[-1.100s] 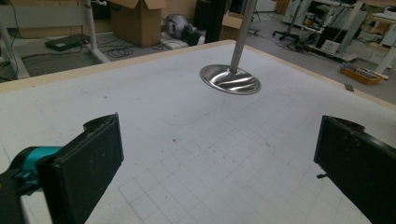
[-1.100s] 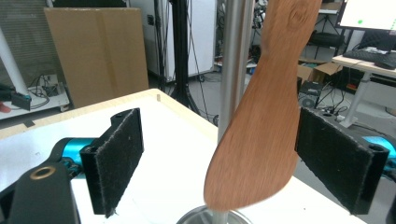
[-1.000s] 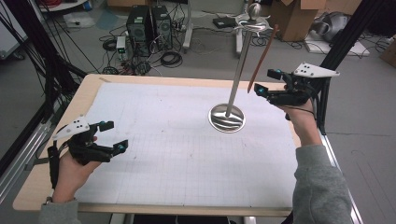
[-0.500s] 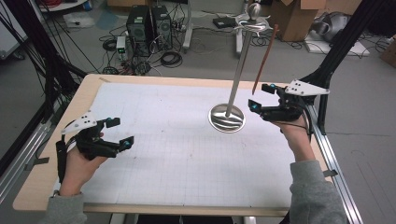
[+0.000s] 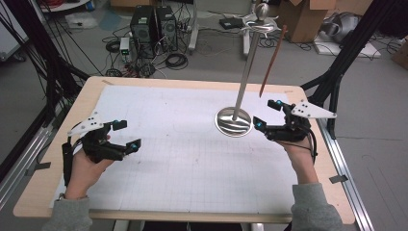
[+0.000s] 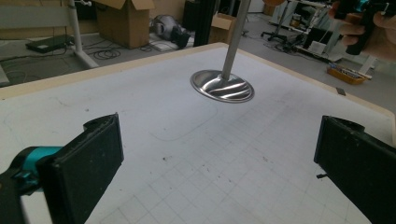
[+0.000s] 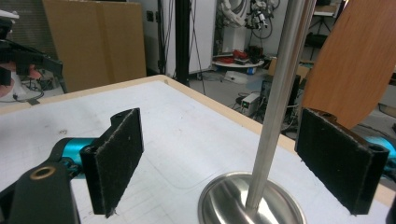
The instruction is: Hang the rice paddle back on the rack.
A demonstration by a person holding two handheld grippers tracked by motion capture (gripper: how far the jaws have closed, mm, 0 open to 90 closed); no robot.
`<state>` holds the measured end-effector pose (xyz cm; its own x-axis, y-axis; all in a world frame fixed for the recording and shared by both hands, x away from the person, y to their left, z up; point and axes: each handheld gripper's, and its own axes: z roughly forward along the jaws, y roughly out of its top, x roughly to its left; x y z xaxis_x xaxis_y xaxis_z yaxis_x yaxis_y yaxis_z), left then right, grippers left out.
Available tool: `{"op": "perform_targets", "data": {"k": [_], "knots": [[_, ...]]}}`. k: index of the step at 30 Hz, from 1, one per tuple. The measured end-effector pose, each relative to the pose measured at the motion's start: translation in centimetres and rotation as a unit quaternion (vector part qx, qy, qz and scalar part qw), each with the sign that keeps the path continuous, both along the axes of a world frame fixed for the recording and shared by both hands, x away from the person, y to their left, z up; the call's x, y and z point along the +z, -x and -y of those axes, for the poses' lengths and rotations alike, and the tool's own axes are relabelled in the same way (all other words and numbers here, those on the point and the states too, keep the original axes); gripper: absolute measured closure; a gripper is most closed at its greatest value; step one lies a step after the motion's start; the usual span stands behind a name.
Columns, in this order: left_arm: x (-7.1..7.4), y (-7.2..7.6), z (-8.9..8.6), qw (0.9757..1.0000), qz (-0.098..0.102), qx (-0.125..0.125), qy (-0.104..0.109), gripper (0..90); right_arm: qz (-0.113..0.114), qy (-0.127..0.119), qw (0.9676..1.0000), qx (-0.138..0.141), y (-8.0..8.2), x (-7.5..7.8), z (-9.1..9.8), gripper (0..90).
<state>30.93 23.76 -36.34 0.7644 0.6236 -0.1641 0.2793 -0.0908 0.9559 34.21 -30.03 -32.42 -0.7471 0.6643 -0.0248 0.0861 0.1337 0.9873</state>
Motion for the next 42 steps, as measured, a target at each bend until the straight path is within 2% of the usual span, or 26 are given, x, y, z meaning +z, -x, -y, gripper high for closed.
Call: {"op": "perform_targets", "data": {"k": [3, 8, 11, 12, 22, 25, 28, 31, 34, 38, 42], "knots": [[0.0, -0.1, 0.0, 1.0, -0.001, 0.0, -0.001, 1.8, -0.005, 0.002, 1.0, -0.002, 0.5, -0.7, 0.2, 14.3], [0.0, -0.1, 0.0, 1.0, 0.001, -0.001, -0.002, 1.8, -0.01, -0.01, 0.9998, -0.012, 1.1, -1.6, 0.9, 14.3], [-0.1, -0.1, 0.0, 1.0, 0.0, 0.0, -0.001, 1.8, -0.019, -0.011, 0.9996, -0.016, 1.2, -2.0, 1.2, 14.1], [-0.1, -0.1, 0.0, 1.0, 0.0, 0.0, -0.001, 1.8, -0.015, -0.01, 0.9997, -0.017, 1.2, -2.1, 1.3, 14.1], [-0.1, -0.2, 0.1, 1.0, 0.0, -0.001, 0.004, 1.8, -0.028, -0.028, 0.9989, -0.024, 1.5, -3.9, 1.9, 14.1], [0.1, -0.2, 0.2, 0.9999, -0.001, -0.008, 0.011, 1.8, -0.034, -0.053, 0.9976, -0.03, 1.6, -4.3, 2.2, 14.1], [0.1, -0.2, 0.3, 0.9999, -0.001, -0.011, 0.011, 1.8, -0.032, -0.063, 0.9969, -0.035, 1.8, -4.5, 2.5, 14.0], [0.1, -0.2, 0.3, 0.9999, -0.002, -0.009, 0.008, 1.8, -0.035, -0.058, 0.9969, -0.039, 2.1, -4.6, 2.6, 14.0], [0.1, -0.2, 0.2, 0.9999, -0.001, -0.009, 0.009, 1.8, -0.029, -0.056, 0.9973, -0.039, 2.5, -4.6, 2.7, 13.9], [0.0, -0.2, 0.2, 0.9999, -0.001, -0.008, 0.007, 1.8, -0.028, -0.039, 0.9982, -0.035, 2.9, -5.0, 2.6, 13.9], [-0.2, -0.3, 0.3, 1.0, -0.005, -0.007, 0.003, 1.8, -0.03, -0.034, 0.9984, -0.034, 3.4, -5.5, 2.6, 13.9]]}}
